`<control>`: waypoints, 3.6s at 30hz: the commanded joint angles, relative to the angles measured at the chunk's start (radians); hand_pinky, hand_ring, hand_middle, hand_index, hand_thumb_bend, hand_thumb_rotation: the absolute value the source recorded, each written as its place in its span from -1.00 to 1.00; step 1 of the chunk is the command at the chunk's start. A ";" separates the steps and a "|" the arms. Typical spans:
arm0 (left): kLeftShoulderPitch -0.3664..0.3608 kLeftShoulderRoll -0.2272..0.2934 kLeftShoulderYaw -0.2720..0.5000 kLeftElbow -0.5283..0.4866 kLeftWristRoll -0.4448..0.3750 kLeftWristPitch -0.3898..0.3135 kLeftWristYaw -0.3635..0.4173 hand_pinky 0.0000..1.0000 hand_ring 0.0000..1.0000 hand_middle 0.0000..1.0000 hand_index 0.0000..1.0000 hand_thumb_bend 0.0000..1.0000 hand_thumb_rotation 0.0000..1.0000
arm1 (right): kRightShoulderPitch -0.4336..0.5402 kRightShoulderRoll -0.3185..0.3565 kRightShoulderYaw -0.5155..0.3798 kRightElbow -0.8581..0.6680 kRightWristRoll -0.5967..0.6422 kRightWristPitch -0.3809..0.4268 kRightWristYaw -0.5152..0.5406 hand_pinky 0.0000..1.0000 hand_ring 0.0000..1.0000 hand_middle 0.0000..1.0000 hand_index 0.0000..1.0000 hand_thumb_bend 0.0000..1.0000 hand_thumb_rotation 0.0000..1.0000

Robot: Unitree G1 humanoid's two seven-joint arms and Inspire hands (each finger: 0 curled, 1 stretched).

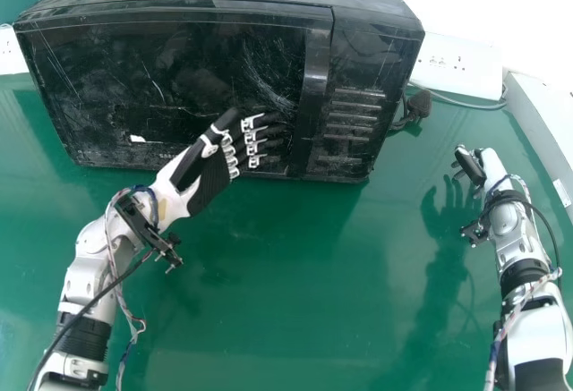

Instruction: Open the door of oven

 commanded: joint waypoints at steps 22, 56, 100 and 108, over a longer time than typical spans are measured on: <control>-0.086 -0.034 -0.037 0.132 0.054 -0.041 0.000 0.57 0.95 1.00 1.00 1.00 0.77 | 0.042 0.046 0.008 0.027 -0.001 0.022 0.029 -0.13 -0.05 0.14 -0.01 0.02 -0.71; -0.103 -0.045 -0.050 0.159 0.035 -0.049 -0.083 0.32 0.76 0.98 1.00 1.00 0.79 | 0.036 0.048 0.007 0.028 -0.002 0.031 0.038 -0.16 -0.07 0.11 -0.02 0.02 -0.71; -0.077 0.037 -0.061 0.026 -0.044 0.073 -0.352 0.13 0.50 0.67 0.64 1.00 0.86 | 0.033 0.047 0.014 0.026 -0.005 0.037 0.036 -0.08 -0.02 0.15 -0.01 0.02 -0.70; -0.081 0.042 -0.064 0.020 -0.057 0.094 -0.378 0.09 0.48 0.64 0.63 1.00 0.83 | 0.034 0.046 0.013 0.025 -0.005 0.031 0.037 -0.14 -0.06 0.11 -0.01 0.02 -0.70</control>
